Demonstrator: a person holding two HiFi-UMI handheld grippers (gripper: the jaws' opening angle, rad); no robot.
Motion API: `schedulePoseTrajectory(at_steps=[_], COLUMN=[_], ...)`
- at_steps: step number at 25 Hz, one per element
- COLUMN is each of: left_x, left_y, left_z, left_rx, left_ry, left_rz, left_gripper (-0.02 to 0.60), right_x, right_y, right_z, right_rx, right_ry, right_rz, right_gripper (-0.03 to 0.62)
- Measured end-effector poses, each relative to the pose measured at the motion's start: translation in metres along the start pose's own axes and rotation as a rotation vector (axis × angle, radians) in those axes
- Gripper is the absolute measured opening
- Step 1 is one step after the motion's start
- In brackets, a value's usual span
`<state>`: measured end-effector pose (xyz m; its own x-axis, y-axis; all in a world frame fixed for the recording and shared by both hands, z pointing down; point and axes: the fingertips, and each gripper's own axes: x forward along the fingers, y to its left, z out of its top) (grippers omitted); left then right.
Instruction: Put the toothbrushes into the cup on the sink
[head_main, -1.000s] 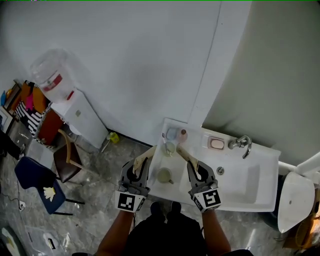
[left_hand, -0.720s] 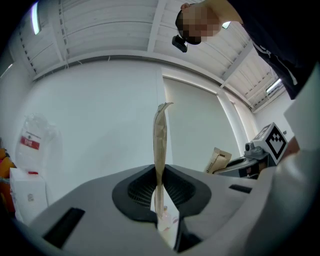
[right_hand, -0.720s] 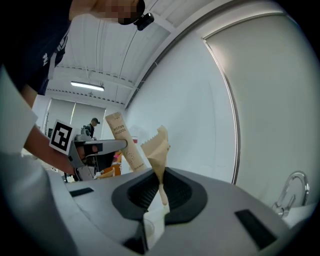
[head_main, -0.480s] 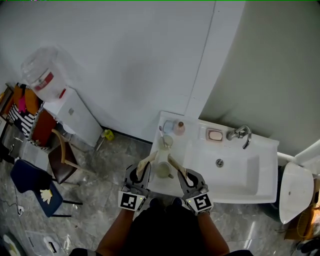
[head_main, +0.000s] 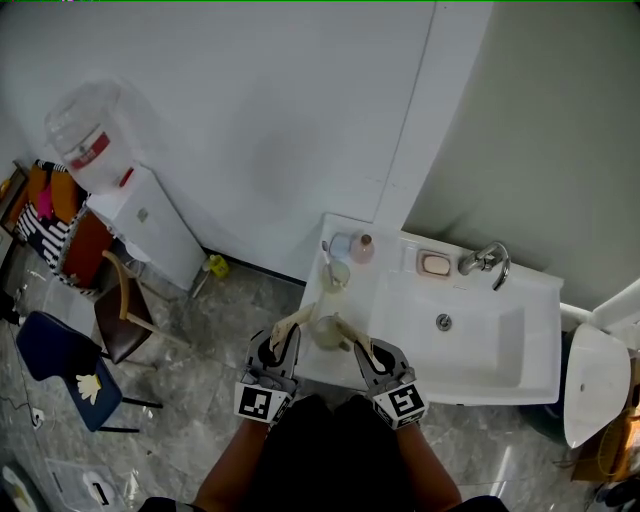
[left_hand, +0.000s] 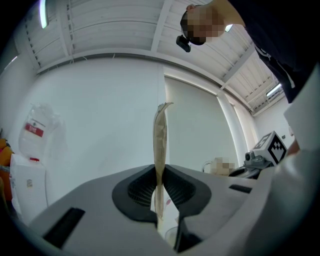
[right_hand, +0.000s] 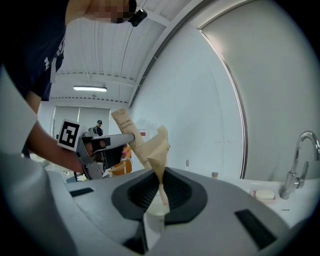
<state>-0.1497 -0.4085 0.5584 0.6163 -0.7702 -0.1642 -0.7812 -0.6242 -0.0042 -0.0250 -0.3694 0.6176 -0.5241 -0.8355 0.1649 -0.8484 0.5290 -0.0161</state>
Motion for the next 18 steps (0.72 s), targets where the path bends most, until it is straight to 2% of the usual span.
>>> schedulePoseTrajectory(at_steps=[7, 13, 18], left_x=[0.004, 0.007, 0.004], left_y=[-0.004, -0.005, -0.002], left_z=[0.009, 0.018, -0.003], left_rx=[0.007, -0.005, -0.016], left_ry=[-0.003, -0.013, 0.052], left_rz=[-0.018, -0.029, -0.01], left_gripper=[0.061, 0.061, 0.061], right_x=[0.009, 0.014, 0.017], right_y=[0.0, -0.012, -0.018], right_z=[-0.01, -0.015, -0.019], right_rx=[0.084, 0.163, 0.173], right_ry=[0.086, 0.11, 0.107], right_rz=[0.032, 0.002, -0.008], right_gripper=[0.048, 0.049, 0.049])
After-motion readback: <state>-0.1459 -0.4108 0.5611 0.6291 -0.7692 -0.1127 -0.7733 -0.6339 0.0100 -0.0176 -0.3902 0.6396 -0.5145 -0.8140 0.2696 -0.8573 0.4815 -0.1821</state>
